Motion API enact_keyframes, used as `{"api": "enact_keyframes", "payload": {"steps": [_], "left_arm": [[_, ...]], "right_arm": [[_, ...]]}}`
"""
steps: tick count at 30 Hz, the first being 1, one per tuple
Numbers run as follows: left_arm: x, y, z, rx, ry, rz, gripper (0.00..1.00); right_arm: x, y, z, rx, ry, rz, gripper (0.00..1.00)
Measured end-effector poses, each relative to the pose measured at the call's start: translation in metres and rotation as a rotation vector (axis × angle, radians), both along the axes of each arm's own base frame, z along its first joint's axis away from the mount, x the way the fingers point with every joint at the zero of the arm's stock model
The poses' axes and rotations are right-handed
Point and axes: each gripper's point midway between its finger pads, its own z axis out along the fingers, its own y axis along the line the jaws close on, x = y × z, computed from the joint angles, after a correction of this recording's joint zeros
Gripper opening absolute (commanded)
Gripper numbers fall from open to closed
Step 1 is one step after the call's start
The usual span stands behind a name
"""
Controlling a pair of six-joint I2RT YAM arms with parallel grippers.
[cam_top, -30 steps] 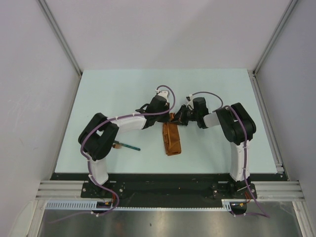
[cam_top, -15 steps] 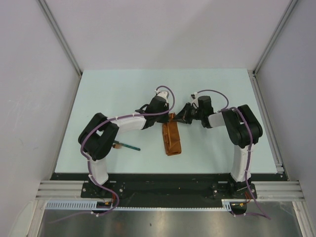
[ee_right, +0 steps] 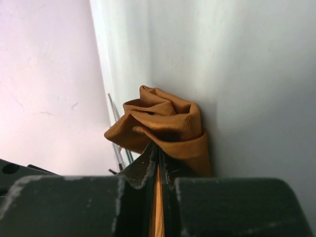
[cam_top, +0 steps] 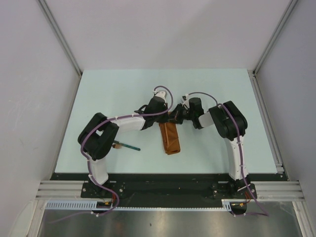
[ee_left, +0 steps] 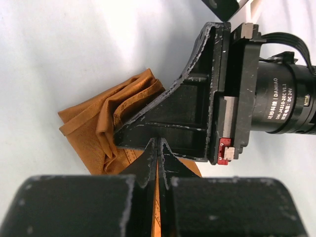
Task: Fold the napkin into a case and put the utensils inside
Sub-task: Grasp the top corner of the smaller rectangle folded napkin from the folded napkin.
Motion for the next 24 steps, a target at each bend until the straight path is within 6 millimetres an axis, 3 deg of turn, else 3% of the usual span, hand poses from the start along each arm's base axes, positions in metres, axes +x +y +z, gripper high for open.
{"api": "enact_keyframes", "payload": {"steps": [9,12,13,18,24], "left_arm": [[0.002,0.007,-0.005,0.002,0.010,0.054,0.00],[-0.001,0.014,-0.005,0.030,0.015,0.062,0.09],[-0.001,0.016,-0.002,0.037,0.010,0.060,0.16],[0.000,0.029,0.017,0.051,-0.044,0.074,0.29],[0.001,0.054,0.012,0.069,-0.031,0.118,0.19]], "right_arm": [[-0.001,-0.001,-0.001,0.033,-0.003,-0.003,0.06],[-0.006,-0.007,0.002,0.019,0.000,-0.002,0.06],[-0.007,-0.009,0.004,0.017,-0.001,-0.003,0.06],[-0.006,-0.017,0.023,0.018,-0.040,-0.005,0.06],[-0.005,-0.019,0.030,0.016,-0.058,-0.004,0.07]]}}
